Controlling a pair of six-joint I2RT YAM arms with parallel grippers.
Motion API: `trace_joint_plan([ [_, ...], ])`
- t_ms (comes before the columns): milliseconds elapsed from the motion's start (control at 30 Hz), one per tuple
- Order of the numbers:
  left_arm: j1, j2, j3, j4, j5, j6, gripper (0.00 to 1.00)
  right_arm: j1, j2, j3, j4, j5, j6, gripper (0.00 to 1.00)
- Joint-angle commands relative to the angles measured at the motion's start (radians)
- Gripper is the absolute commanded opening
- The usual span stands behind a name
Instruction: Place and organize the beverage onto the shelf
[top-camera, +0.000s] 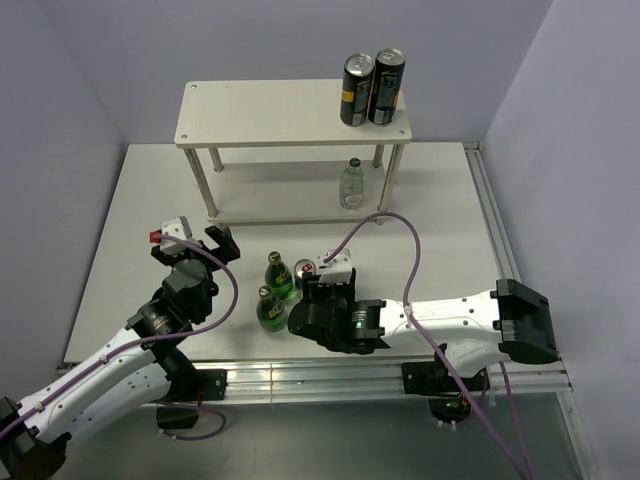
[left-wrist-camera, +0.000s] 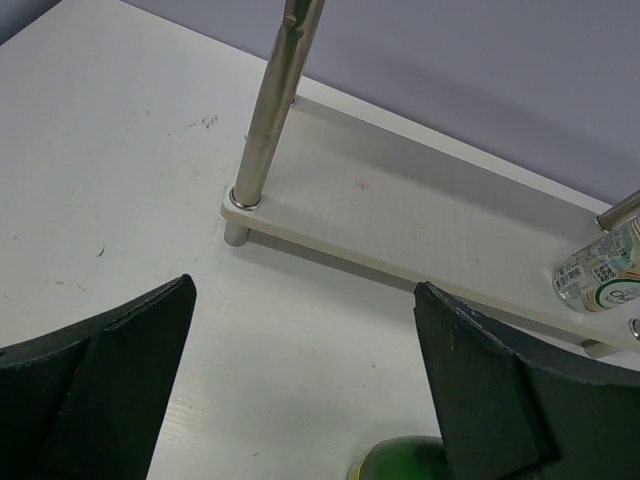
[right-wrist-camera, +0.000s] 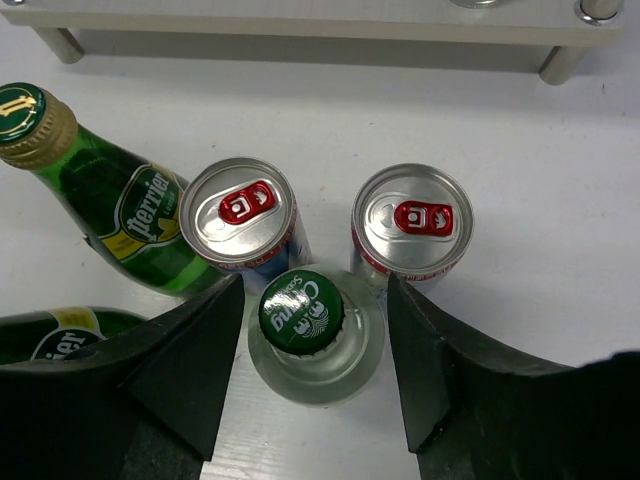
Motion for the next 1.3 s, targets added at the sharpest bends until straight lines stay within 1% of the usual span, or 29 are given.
trace_joint_plan([
  [0,0.003,-0.014,0.009,-0.004,-0.010,-0.010,0.98,0.000,0.012,-0.011,0.040,0.036,0.036,0.65],
  [233,0.003,-0.017,0.007,-0.007,-0.010,-0.011,0.98,-0.009,0.059,-0.027,0.058,0.031,0.053,0.57],
  [333,0.003,-0.018,0.007,-0.005,-0.010,-0.011,0.98,-0.015,0.075,-0.033,0.075,0.034,0.047,0.47],
  [367,0.003,-0.017,0.007,-0.005,-0.010,-0.013,0.98,-0.018,0.078,-0.033,0.078,0.034,0.042,0.39],
  [433,0.003,-0.015,0.009,-0.005,-0.010,-0.011,0.98,-0.023,0.084,-0.033,0.081,0.037,0.036,0.27],
  [500,0.003,-0.014,0.009,-0.005,-0.010,-0.011,0.98,-0.026,0.087,-0.030,0.078,0.041,0.033,0.22],
  [567,0.003,-0.014,0.009,-0.005,-0.010,-0.010,0.98,-0.029,0.085,-0.030,0.075,0.042,0.028,0.14],
  [633,0.003,-0.014,0.009,-0.005,-0.010,-0.011,0.98,-0.027,0.079,-0.022,0.055,0.045,0.039,0.02],
  [667,0.003,-0.015,0.009,-0.005,-0.011,-0.010,0.98,-0.029,0.072,-0.017,0.050,0.044,0.038,0.00],
  [933,0.003,-0.015,0.007,-0.004,-0.013,-0.010,0.98,-0.012,0.000,0.016,-0.025,0.039,0.039,0.00],
  [1100,0.003,-0.015,0.007,-0.004,-0.013,-0.008,0.98,0.019,-0.057,0.081,-0.098,0.070,0.041,0.00],
  [1267,0.003,-0.015,0.006,-0.005,-0.013,-0.011,0.98,0.028,-0.120,0.122,-0.097,0.091,-0.004,0.00],
])
